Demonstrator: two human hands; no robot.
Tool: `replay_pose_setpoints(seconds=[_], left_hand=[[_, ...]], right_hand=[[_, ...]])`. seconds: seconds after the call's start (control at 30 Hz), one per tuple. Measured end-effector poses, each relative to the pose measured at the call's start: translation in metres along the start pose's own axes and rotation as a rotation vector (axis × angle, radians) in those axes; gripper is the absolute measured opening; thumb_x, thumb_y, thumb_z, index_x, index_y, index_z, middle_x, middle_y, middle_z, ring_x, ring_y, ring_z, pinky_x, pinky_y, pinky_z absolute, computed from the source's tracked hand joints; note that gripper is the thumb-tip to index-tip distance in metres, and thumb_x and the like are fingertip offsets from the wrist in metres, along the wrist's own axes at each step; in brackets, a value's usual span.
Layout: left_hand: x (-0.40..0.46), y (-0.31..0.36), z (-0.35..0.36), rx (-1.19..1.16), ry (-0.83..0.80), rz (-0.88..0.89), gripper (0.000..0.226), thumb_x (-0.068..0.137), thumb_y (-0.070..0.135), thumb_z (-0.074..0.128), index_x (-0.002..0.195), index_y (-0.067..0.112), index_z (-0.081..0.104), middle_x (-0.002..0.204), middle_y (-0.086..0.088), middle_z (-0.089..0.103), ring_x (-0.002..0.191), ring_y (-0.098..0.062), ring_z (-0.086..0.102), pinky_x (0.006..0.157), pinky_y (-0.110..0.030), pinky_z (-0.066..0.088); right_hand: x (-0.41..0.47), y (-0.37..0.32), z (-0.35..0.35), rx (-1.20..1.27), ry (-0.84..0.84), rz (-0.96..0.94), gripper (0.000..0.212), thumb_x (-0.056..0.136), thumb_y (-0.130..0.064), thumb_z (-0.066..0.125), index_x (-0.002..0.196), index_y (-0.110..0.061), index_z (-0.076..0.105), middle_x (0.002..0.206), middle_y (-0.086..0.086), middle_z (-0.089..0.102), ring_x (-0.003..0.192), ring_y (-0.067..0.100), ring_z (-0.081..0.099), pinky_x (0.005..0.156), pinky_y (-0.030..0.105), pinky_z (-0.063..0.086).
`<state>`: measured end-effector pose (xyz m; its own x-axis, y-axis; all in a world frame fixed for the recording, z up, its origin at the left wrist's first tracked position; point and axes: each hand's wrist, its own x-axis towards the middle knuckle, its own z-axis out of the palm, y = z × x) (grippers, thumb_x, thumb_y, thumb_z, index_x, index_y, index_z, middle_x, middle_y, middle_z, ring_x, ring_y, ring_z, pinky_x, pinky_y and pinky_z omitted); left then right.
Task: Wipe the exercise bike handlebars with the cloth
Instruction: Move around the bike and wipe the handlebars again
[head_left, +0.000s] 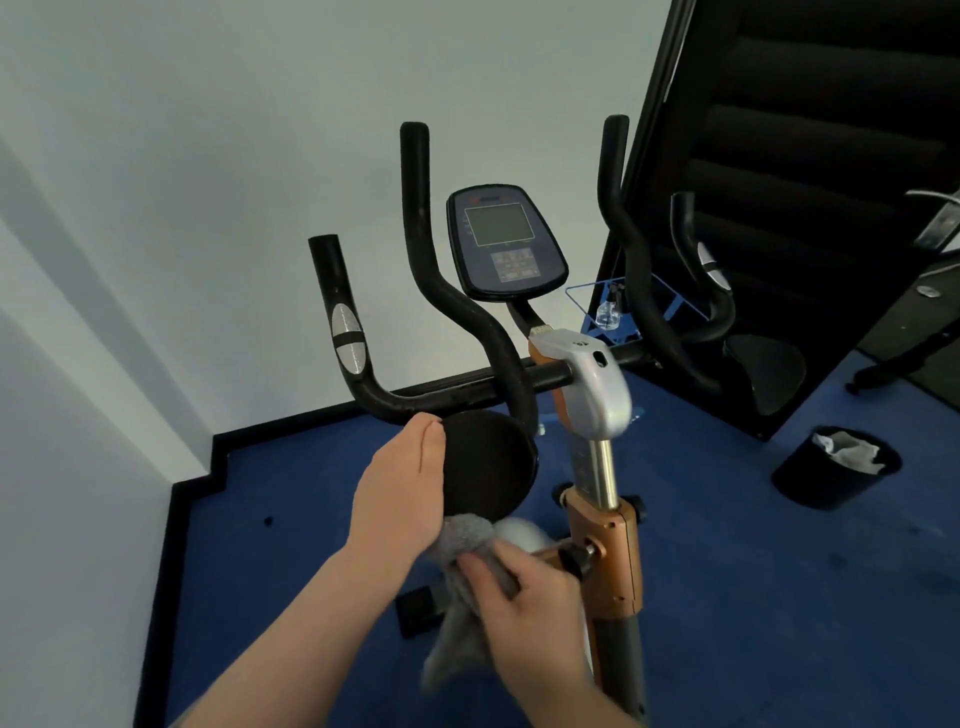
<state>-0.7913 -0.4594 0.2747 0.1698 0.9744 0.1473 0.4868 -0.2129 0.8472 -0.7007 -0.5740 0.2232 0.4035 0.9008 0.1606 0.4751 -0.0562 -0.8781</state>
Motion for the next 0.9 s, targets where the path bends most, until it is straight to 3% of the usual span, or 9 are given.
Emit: replay_pose_setpoints(seconds=[0.07, 0.17, 0.33, 0.4, 0.57, 0.67, 0.77, 0.83, 0.9], left_hand=[[0.0, -0.001, -0.002, -0.048, -0.031, -0.012, 0.028, 0.099, 0.036, 0.032, 0.088, 0.029, 0.057, 0.08, 0.002, 0.064, 0.078, -0.018, 0.06, 0.075, -0.048, 0.049], [0.0, 0.001, 0.001, -0.087, -0.02, -0.012, 0.029, 0.098, 0.032, 0.032, 0.084, 0.027, 0.056, 0.078, 0.002, 0.063, 0.076, -0.018, 0.06, 0.073, -0.048, 0.049], [-0.001, 0.004, 0.002, -0.126, -0.012, -0.055, 0.029, 0.095, 0.037, 0.032, 0.079, 0.029, 0.055, 0.075, 0.003, 0.061, 0.073, -0.019, 0.057, 0.07, -0.048, 0.047], [-0.001, 0.004, 0.002, -0.129, -0.01, -0.057, 0.029, 0.096, 0.036, 0.032, 0.079, 0.029, 0.055, 0.075, 0.003, 0.061, 0.073, -0.019, 0.057, 0.07, -0.047, 0.047], [-0.002, 0.004, 0.005, -0.139, 0.019, -0.072, 0.03, 0.098, 0.036, 0.032, 0.083, 0.03, 0.057, 0.077, 0.006, 0.063, 0.074, -0.013, 0.059, 0.07, -0.039, 0.048], [-0.001, 0.002, 0.005, -0.136, 0.017, -0.073, 0.03, 0.098, 0.036, 0.033, 0.084, 0.031, 0.058, 0.075, 0.008, 0.062, 0.073, -0.012, 0.059, 0.07, -0.041, 0.049], [-0.003, 0.002, 0.003, -0.124, 0.004, -0.06, 0.029, 0.099, 0.036, 0.034, 0.086, 0.035, 0.059, 0.076, 0.013, 0.064, 0.073, -0.005, 0.059, 0.068, -0.035, 0.049], [-0.004, 0.003, 0.001, -0.096, 0.001, -0.043, 0.028, 0.099, 0.035, 0.034, 0.087, 0.036, 0.059, 0.078, 0.013, 0.064, 0.076, -0.003, 0.059, 0.069, -0.031, 0.047], [-0.004, 0.005, 0.001, -0.067, 0.018, -0.025, 0.028, 0.099, 0.032, 0.034, 0.087, 0.035, 0.058, 0.081, 0.012, 0.064, 0.078, -0.003, 0.059, 0.071, -0.033, 0.048]], right_hand=[[0.006, -0.001, -0.026, -0.019, 0.125, -0.075, 0.017, 0.079, -0.052, 0.057, 0.08, -0.037, 0.064, 0.067, -0.013, 0.063, 0.058, 0.008, 0.06, 0.054, 0.033, 0.053], [0.033, -0.014, -0.063, -0.044, 0.378, -0.174, 0.02, 0.083, -0.045, 0.057, 0.065, -0.037, 0.055, 0.057, -0.008, 0.052, 0.047, 0.006, 0.045, 0.046, 0.015, 0.038], [0.095, -0.051, -0.063, -0.312, 0.031, -0.197, 0.013, 0.089, -0.038, 0.059, 0.094, -0.031, 0.068, 0.065, -0.004, 0.063, 0.061, 0.012, 0.056, 0.054, 0.03, 0.046], [0.09, -0.047, -0.053, -0.255, 0.034, -0.171, 0.016, 0.09, -0.034, 0.059, 0.101, -0.031, 0.069, 0.065, -0.001, 0.065, 0.061, 0.014, 0.059, 0.057, 0.033, 0.049], [0.048, -0.019, -0.026, 0.106, 0.318, 0.03, 0.034, 0.089, -0.034, 0.061, 0.057, -0.025, 0.052, 0.045, -0.008, 0.047, 0.042, 0.006, 0.043, 0.044, 0.023, 0.036], [0.018, 0.001, -0.01, 0.076, 0.151, 0.227, 0.036, 0.086, -0.041, 0.061, 0.056, -0.02, 0.054, 0.05, -0.002, 0.053, 0.048, 0.008, 0.05, 0.052, 0.039, 0.047], [0.02, 0.012, -0.032, 0.048, 0.12, 0.213, 0.03, 0.085, -0.037, 0.065, 0.057, -0.026, 0.058, 0.061, -0.013, 0.062, 0.057, 0.0, 0.056, 0.056, 0.012, 0.044], [0.047, 0.009, -0.06, 0.072, 0.227, 0.116, 0.037, 0.085, -0.034, 0.065, 0.054, -0.021, 0.05, 0.054, -0.009, 0.051, 0.05, 0.003, 0.047, 0.049, 0.012, 0.036], [0.083, -0.001, -0.083, 0.054, 0.251, 0.023, 0.032, 0.086, -0.036, 0.063, 0.061, -0.018, 0.055, 0.07, -0.007, 0.053, 0.061, 0.006, 0.05, 0.055, 0.011, 0.037]])
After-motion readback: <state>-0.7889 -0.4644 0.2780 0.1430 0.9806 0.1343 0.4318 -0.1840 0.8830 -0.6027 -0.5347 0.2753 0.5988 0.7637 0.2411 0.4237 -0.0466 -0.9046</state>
